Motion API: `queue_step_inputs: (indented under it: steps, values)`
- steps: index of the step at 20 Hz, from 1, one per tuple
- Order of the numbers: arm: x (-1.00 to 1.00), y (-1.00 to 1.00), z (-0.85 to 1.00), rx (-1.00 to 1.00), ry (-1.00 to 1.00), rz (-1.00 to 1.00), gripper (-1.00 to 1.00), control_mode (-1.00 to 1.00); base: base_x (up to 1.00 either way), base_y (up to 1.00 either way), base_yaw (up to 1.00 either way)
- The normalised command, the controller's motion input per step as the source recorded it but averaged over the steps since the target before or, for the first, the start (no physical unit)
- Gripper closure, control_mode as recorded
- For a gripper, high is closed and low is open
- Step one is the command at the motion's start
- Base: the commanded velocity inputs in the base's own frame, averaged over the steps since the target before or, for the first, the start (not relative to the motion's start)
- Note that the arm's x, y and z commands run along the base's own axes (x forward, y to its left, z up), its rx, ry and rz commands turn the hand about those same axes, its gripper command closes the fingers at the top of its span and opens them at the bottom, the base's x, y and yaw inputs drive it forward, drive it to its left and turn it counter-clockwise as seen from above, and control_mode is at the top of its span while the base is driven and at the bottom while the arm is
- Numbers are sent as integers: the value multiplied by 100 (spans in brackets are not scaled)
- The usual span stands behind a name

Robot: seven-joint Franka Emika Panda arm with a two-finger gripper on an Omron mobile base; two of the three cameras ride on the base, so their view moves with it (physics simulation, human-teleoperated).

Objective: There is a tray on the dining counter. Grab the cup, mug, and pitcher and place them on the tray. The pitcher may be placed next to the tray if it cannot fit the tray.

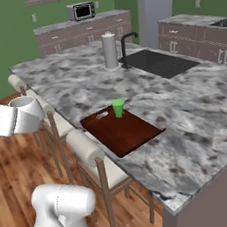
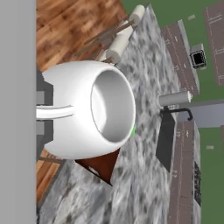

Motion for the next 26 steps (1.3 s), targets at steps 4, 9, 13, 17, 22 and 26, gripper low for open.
queue_step_inputs:
  steps: [4, 9, 13, 17, 22, 26]
  values:
    - [0, 0, 0, 0, 0, 0, 100, 100, 71, -26, 0]
    - [67, -43, -38, 0, 10, 12, 100, -100, 0, 0, 0]
    - [56, -59, -64, 0, 11, 28, 100, -100, 0, 0, 0]
    - [63, -61, -72, 0, 6, 29, 100, -100, 0, 0, 0]
    - [85, -29, -68, -4, 4, 20, 100, -100, 0, 0, 0]
    - [91, 0, -71, -6, 7, 10, 100, -100, 0, 0, 0]
